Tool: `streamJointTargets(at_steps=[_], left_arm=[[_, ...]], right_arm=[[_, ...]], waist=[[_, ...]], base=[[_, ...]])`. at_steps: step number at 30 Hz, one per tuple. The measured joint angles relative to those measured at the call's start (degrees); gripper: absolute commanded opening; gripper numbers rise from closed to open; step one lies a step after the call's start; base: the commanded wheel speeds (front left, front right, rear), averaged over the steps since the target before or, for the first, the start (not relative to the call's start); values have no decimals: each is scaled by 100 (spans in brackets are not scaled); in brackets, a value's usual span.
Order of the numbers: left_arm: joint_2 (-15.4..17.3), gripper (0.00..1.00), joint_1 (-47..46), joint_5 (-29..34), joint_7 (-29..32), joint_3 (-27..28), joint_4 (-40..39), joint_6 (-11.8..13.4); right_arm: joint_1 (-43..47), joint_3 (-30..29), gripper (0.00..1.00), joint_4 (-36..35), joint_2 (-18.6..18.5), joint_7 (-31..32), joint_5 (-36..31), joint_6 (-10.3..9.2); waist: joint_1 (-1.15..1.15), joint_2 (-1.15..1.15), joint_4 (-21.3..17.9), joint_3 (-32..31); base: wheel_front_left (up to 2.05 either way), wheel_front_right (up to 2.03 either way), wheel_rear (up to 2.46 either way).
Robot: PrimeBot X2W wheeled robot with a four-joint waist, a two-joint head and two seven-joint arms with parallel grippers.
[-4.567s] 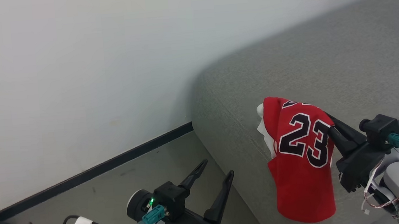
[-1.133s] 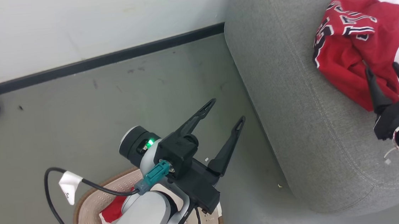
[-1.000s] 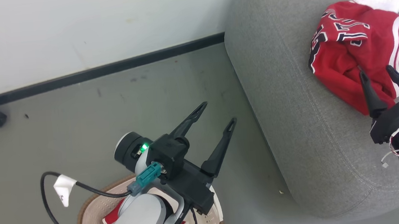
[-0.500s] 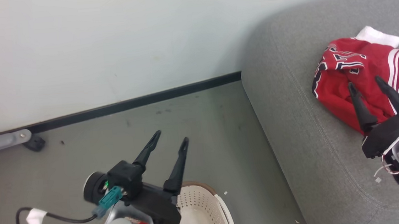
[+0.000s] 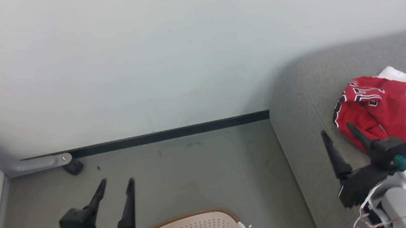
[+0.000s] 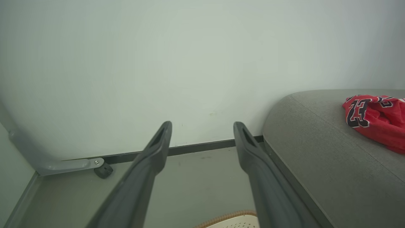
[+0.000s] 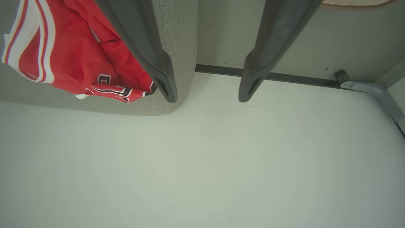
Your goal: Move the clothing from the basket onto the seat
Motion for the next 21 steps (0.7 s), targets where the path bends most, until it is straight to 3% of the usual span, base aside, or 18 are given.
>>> streamJointTargets(at_steps=[10, 21], left_arm=[[205, 100, 811, -105, -96, 439, -174, 183], [141, 100, 1591, -86, -148, 922, -603, 310]], right_arm=[[939, 113, 100, -644, 263, 0, -104, -264], [1850, 70, 100, -1495, 353, 1, -223, -649]], waist=[[0, 0, 162, -449], [1, 0, 127, -664]], base=[[0, 0, 0], [0, 0, 0]])
